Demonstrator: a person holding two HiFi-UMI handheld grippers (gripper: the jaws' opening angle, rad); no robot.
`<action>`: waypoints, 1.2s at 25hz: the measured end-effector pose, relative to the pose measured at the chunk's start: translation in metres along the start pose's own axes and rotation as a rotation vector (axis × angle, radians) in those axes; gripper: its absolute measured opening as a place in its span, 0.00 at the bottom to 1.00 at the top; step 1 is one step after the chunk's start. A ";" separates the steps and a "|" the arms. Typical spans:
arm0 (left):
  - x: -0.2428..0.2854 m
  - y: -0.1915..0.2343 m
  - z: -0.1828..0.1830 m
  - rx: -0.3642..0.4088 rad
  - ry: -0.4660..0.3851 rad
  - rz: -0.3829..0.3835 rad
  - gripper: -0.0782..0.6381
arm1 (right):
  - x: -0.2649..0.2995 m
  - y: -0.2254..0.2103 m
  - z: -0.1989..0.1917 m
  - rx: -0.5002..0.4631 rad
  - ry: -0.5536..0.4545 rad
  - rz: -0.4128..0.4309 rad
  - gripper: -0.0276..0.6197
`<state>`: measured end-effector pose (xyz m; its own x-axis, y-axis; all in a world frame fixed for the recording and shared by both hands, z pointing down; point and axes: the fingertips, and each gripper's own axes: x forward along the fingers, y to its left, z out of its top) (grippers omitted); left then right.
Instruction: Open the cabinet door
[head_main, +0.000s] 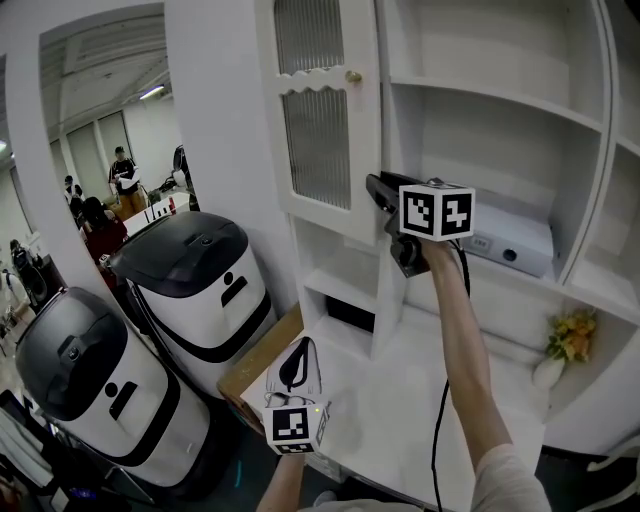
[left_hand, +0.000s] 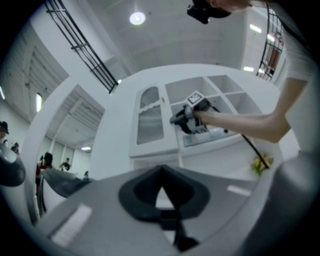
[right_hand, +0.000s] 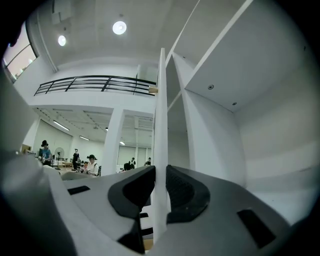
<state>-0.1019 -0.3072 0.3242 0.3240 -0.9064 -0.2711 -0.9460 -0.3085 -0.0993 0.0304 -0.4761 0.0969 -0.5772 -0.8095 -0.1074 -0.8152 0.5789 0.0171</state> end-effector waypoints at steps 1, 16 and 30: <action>0.000 0.000 0.000 0.000 -0.001 0.001 0.12 | -0.001 0.001 -0.001 -0.006 0.001 0.002 0.14; -0.008 0.017 -0.002 -0.003 0.004 0.053 0.12 | -0.007 0.067 0.001 -0.029 -0.051 0.122 0.14; -0.004 0.017 -0.001 0.005 0.000 0.093 0.12 | -0.005 0.092 0.002 -0.043 -0.077 0.226 0.17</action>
<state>-0.1193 -0.3096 0.3246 0.2345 -0.9312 -0.2790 -0.9721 -0.2212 -0.0787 -0.0415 -0.4191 0.0973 -0.7408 -0.6493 -0.1719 -0.6683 0.7383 0.0910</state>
